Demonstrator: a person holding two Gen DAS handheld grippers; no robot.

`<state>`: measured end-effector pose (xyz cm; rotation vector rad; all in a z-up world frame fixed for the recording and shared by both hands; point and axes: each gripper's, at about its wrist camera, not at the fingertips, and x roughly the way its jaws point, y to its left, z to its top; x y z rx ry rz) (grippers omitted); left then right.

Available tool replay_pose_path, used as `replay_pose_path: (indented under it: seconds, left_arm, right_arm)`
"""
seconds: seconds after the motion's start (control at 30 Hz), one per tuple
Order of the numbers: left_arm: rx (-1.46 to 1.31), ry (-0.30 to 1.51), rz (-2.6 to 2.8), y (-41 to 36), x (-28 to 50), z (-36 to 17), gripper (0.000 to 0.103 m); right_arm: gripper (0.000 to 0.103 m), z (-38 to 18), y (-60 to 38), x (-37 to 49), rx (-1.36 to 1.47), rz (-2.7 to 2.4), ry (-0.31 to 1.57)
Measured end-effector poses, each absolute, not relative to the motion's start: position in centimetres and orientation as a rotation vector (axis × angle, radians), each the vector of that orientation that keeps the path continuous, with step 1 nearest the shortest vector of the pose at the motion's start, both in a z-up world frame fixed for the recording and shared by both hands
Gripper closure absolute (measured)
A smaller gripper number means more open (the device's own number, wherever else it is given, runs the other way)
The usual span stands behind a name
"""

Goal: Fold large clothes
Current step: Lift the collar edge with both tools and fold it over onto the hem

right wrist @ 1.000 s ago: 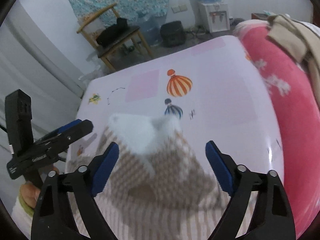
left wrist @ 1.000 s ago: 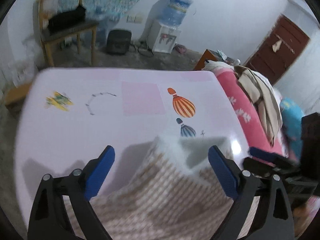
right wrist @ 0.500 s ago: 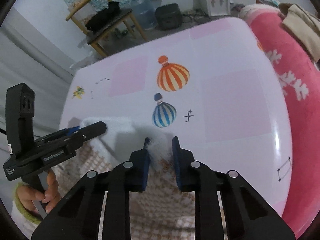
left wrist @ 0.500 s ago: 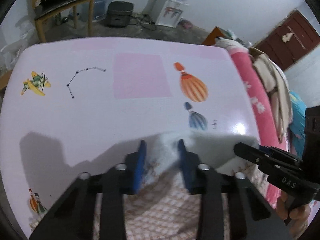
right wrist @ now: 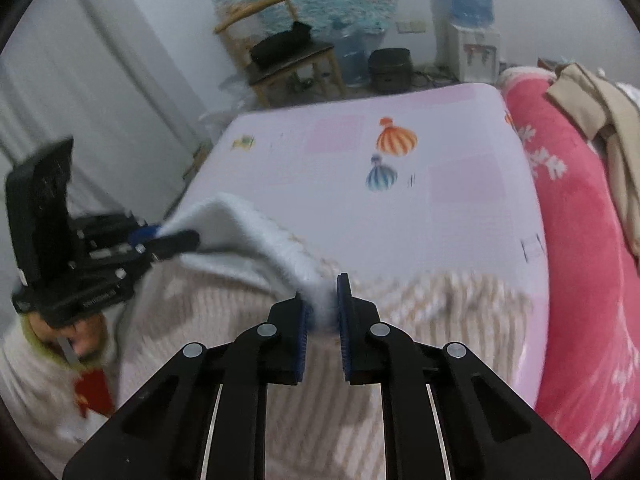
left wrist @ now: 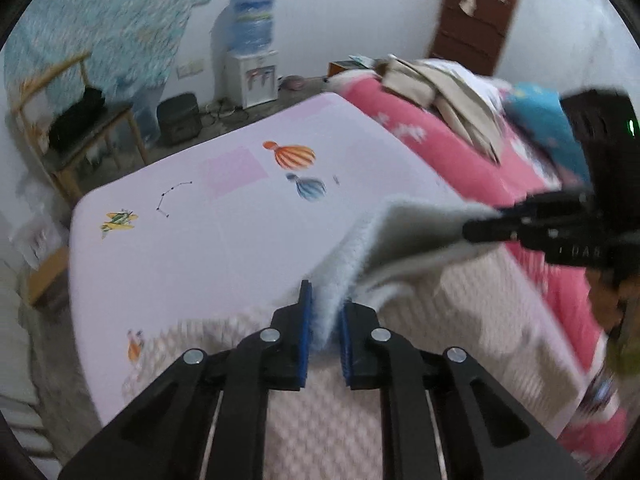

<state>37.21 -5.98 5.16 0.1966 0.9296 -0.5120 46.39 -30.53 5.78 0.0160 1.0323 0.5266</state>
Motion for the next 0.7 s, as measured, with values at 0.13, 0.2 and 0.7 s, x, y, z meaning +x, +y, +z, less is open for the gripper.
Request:
replay_pose_path:
  seconds: [0.13, 0.2, 0.7]
  left_arm:
    - [0.273, 0.93, -0.525, -6.1, 32.9, 2.4, 0.091]
    - [0.271, 0.965, -0.523, -5.8, 31.8, 0.1, 0.09]
    - [-0.003, 0.923, -0.555, -1.9, 29.7, -0.3, 0.087]
  right_arm:
    - [0.085, 3.6, -30.2, 41.5, -0.119, 0.474, 1.017]
    - [0.072, 2.5, -30.6, 40.3, -0.117, 0.466, 1.029]
    - [0.071, 1.3, -29.2, 44.5, 0.205, 0.628, 1.063]
